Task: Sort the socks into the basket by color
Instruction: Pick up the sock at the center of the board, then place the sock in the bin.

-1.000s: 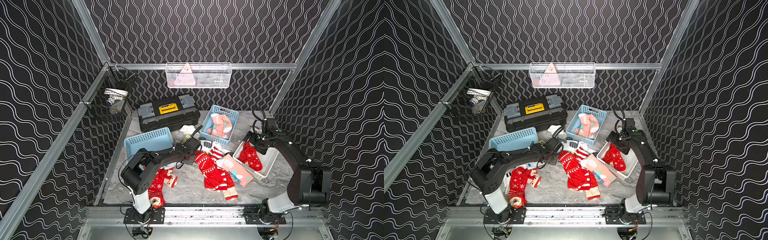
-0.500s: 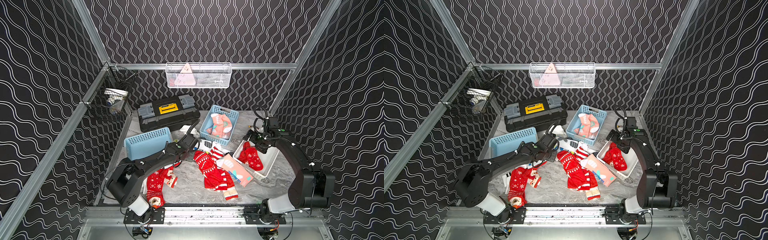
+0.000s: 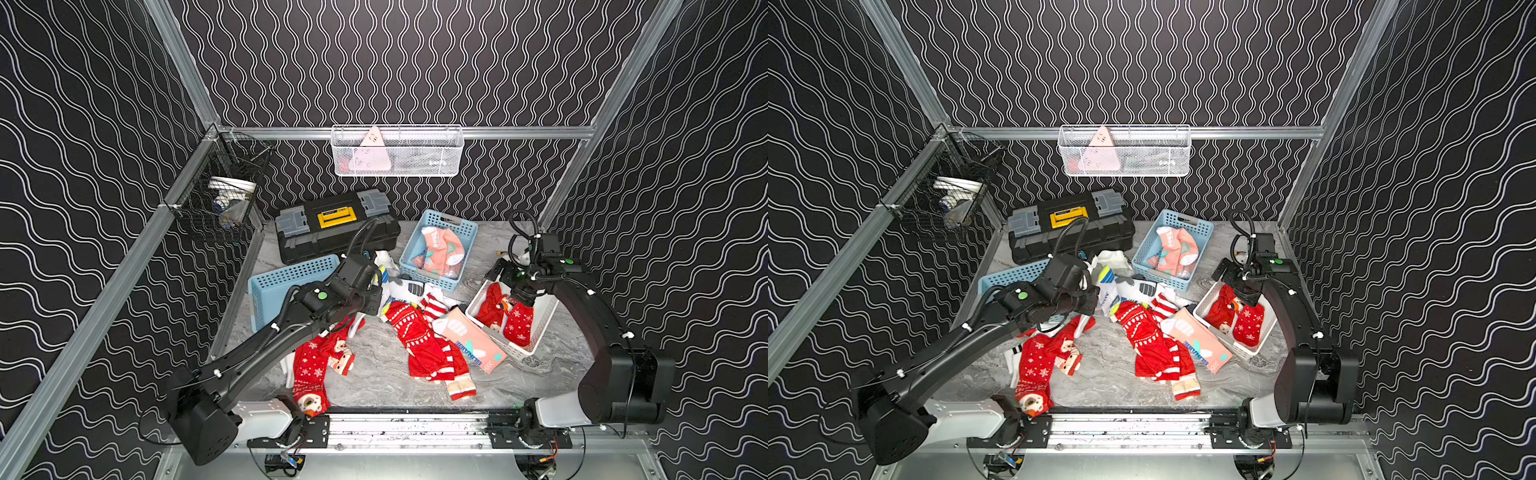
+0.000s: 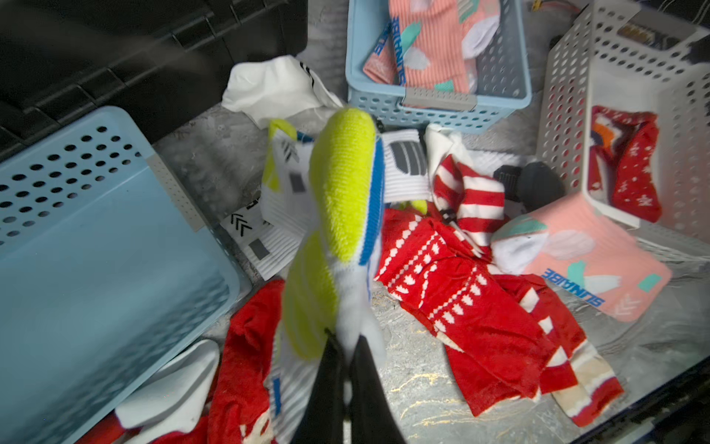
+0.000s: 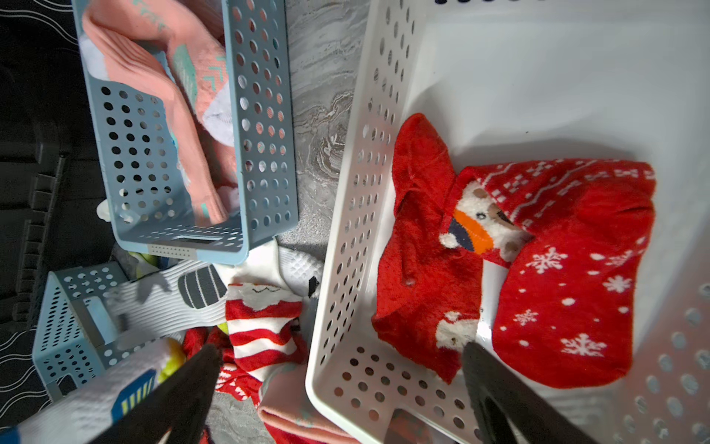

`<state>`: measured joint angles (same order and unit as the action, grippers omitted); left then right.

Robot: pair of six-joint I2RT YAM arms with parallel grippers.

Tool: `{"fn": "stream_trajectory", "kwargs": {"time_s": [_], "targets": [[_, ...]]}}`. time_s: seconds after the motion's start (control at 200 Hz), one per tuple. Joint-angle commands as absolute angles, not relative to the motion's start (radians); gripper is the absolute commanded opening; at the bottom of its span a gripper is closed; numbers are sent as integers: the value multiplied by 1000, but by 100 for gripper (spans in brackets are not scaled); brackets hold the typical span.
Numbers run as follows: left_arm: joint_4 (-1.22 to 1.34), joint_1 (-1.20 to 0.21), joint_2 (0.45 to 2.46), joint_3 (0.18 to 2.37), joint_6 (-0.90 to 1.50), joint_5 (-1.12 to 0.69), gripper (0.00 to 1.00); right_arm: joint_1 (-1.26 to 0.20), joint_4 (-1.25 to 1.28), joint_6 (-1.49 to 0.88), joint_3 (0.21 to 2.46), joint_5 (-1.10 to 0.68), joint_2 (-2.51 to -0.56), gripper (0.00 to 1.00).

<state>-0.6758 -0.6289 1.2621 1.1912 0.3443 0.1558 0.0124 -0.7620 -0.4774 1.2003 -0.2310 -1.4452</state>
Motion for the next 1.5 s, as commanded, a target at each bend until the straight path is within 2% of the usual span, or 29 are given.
{"fn": "stream_trajectory", "kwargs": {"time_s": [0.0, 0.255, 0.5, 0.916, 1.271, 1.496], "targets": [[-730, -629, 1239, 1233, 335, 154, 0, 12, -778, -475, 1197, -245, -1432, 100], [-794, -617, 1179, 1323, 347, 199, 0, 11, -778, -472, 1190, -252, -1413, 100], [-864, -518, 1184, 1389, 306, 241, 0, 11, -779, -472, 1184, -252, -1393, 100], [-799, -78, 1242, 1336, 128, 113, 0, 11, -793, -462, 1195, -255, -1388, 100], [-718, 11, 1320, 1244, -30, 274, 0, 11, -799, -456, 1195, -267, -1394, 100], [-655, 38, 1421, 1189, -34, 291, 0, 11, -795, -456, 1190, -275, -1397, 100]]}}
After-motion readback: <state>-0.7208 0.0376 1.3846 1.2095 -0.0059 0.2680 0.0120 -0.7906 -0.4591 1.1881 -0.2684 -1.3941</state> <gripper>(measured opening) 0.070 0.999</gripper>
